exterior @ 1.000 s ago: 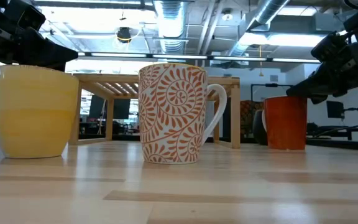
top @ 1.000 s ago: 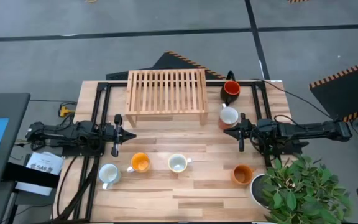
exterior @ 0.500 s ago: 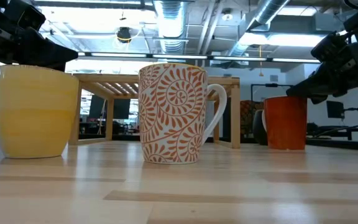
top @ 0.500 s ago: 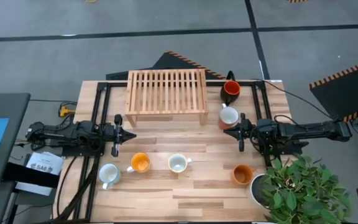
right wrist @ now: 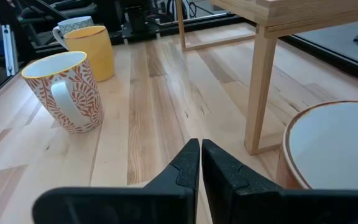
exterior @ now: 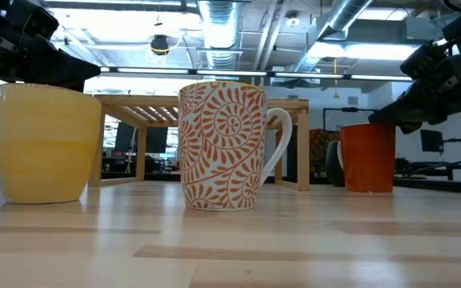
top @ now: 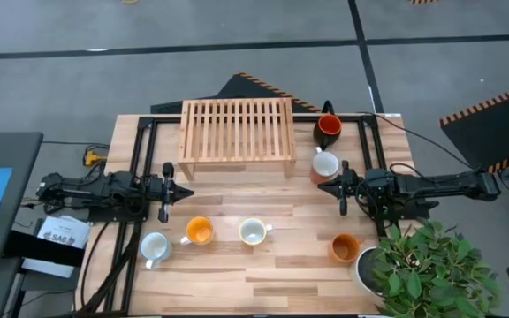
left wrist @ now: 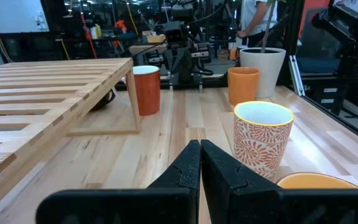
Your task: Place coffee mugs
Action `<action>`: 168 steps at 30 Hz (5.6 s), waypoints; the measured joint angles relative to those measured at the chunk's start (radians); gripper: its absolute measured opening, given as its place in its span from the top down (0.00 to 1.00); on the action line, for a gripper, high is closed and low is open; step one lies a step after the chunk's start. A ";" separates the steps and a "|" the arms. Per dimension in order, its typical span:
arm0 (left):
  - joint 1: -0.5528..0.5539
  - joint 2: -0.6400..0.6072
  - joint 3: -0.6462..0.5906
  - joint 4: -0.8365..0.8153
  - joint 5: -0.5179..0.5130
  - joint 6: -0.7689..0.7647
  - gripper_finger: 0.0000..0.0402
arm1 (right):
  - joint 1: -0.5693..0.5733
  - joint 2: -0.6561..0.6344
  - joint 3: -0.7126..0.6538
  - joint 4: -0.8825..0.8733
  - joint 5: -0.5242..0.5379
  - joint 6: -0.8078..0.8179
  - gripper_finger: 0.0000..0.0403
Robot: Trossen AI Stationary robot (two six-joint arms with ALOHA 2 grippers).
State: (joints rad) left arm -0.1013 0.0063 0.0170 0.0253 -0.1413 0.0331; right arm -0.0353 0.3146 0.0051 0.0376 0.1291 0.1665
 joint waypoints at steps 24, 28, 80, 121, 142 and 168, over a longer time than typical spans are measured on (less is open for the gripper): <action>0.000 0.000 0.000 0.000 0.000 0.000 1.00 | 0.000 0.000 0.000 0.000 0.000 0.000 0.88; 0.000 0.000 0.000 0.000 0.000 0.000 1.00 | 0.000 0.000 0.000 0.000 0.000 0.000 0.88; 0.000 0.000 0.000 0.000 0.000 0.000 1.00 | 0.000 0.000 0.000 0.000 0.000 0.000 0.88; 0.000 0.000 0.000 0.000 0.000 0.000 1.00 | -0.403 0.511 0.557 -0.406 0.468 0.507 0.46; 0.000 0.000 0.000 0.000 0.000 0.000 1.00 | -0.736 0.896 0.561 -0.272 0.422 0.623 0.37; 0.000 0.000 0.000 0.000 0.000 0.000 1.00 | -0.728 0.860 0.623 -0.315 0.405 0.502 0.88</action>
State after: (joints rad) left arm -0.1010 0.0063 0.0170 0.0253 -0.1411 0.0334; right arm -0.7636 1.1746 0.6277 -0.2777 0.5336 0.6684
